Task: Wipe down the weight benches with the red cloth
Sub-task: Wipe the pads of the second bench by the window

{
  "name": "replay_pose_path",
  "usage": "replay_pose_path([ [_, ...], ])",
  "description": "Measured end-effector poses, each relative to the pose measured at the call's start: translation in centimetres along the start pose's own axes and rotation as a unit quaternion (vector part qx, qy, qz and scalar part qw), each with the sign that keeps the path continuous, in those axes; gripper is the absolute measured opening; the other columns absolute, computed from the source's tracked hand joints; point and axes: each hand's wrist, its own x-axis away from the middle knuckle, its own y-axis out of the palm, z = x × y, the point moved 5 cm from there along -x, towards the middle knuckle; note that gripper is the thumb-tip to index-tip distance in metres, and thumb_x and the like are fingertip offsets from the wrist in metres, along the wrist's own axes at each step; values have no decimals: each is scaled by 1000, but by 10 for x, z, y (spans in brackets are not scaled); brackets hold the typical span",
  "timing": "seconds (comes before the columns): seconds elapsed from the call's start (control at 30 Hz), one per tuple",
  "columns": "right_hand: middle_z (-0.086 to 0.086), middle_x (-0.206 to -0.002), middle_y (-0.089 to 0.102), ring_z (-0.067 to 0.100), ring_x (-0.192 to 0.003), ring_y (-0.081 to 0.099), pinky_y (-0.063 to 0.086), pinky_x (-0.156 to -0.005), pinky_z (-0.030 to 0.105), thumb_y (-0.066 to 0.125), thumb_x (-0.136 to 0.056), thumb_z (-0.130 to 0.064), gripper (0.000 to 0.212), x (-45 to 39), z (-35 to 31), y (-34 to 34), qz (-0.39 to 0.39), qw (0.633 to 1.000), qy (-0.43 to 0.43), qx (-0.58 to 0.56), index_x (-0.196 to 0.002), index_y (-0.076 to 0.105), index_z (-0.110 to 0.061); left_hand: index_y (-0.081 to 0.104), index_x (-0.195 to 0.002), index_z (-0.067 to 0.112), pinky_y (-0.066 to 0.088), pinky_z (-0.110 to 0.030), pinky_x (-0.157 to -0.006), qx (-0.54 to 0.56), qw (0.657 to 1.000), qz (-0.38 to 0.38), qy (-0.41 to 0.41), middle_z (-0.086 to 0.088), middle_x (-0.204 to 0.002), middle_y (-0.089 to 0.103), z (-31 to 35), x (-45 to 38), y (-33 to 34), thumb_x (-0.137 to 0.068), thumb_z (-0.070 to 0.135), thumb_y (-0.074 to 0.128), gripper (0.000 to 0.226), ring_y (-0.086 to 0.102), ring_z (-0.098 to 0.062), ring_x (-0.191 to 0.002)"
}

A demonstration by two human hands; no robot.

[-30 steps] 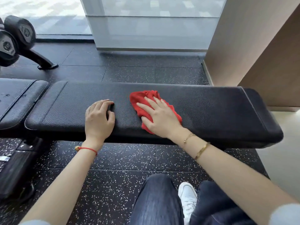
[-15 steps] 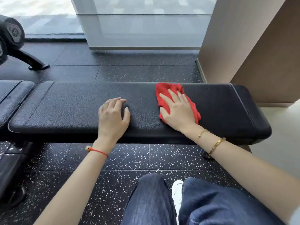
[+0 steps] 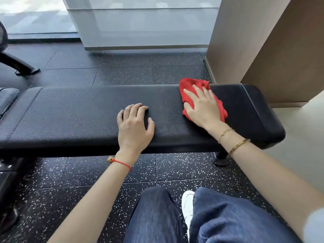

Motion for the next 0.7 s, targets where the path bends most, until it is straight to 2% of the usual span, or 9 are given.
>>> replay_pose_path([
  [0.13,-1,-158,33,25,-147,25,9,-124,41,50,-90,-40,54,33,-22,1,-26,991,-128,-18,-144,44,-36,60,-127,18,28,-47,-116,3,1000,1,0,0,-137,57,0,1,0,-91,35,48,41,45,-24,-133],
  [0.2,-3,-156,36,23,-147,27,13,-123,41,48,-88,-42,54,46,-12,-4,-30,988,-143,-40,-142,46,-37,59,-128,18,28,-47,-117,7,1000,3,4,-1,-139,56,-1,2,-1,-92,34,49,41,45,-24,-134],
  [0.27,-3,-156,36,23,-146,28,14,-123,43,48,-90,-40,53,48,13,-10,-22,992,-115,-38,-142,45,-38,59,-129,17,27,-46,-118,10,1000,4,6,-2,-139,56,-1,3,-2,-92,33,50,41,45,-24,-134],
  [0.37,1,-157,35,27,-146,27,12,-123,42,52,-93,-35,51,30,53,-18,1,1000,-28,-2,-144,45,-34,59,-129,16,26,-46,-118,4,1000,3,5,-2,-139,56,3,3,-2,-92,32,48,42,45,-25,-134],
  [0.43,3,-158,33,28,-147,25,9,-123,42,51,-93,-35,52,14,56,-18,11,1000,23,4,-144,45,-30,58,-128,16,25,-47,-118,-2,1000,1,1,-2,-138,56,4,3,-1,-91,32,47,42,44,-26,-134],
  [0.5,3,-159,30,28,-148,22,6,-124,41,49,-93,-36,53,5,39,-11,13,999,30,6,-145,44,-30,57,-129,16,25,-47,-118,-10,1000,-3,0,-2,-139,55,4,3,0,-92,32,46,41,44,-26,-134],
  [0.7,-2,-157,34,23,-148,25,11,-124,42,49,-88,-41,54,46,-18,-4,-29,988,-147,-22,-142,47,-35,57,-131,16,25,-47,-119,-16,1000,-2,9,-2,-141,55,3,4,0,-93,34,44,44,44,-25,-135],
])
